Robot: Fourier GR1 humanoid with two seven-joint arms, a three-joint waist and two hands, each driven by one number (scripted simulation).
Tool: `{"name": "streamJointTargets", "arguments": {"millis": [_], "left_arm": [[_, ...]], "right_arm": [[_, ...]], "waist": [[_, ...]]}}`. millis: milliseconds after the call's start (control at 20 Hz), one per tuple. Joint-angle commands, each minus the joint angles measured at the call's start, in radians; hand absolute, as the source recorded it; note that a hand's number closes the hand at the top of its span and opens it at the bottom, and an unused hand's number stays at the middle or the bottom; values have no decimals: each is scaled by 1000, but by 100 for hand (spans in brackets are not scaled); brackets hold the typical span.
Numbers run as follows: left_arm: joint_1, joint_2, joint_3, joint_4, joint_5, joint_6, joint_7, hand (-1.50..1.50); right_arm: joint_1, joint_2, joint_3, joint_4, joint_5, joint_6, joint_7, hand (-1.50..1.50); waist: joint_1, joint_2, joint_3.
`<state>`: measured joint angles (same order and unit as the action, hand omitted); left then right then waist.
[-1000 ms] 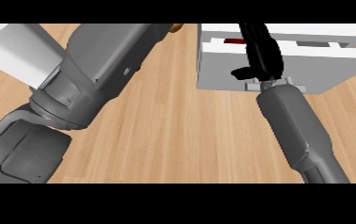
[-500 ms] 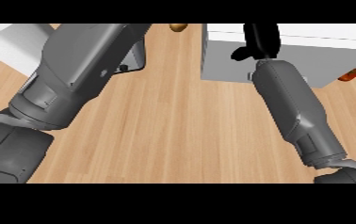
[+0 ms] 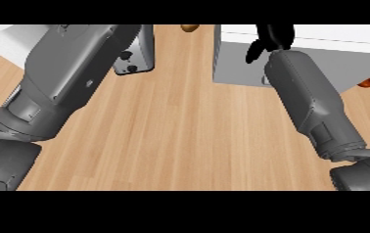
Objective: Pick up the can, place it into the drawer and close the drawer
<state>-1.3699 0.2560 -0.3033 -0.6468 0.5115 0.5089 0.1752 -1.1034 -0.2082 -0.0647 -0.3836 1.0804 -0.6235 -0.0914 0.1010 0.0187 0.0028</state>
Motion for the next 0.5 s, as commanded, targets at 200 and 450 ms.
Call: {"name": "streamJointTargets", "arguments": {"millis": [200, 450], "left_arm": [[66, 20, -1, -125, 9, 10, 45, -150], [139, 86, -6, -200, 3, -19, 63, -150]], "right_arm": [[-98, 44, -125, -4, -141, -27, -95, -150], [-121, 4, -158, 22, -165, 11, -168, -150]], "waist": [[25, -5, 0], [13, -3, -1]]}}
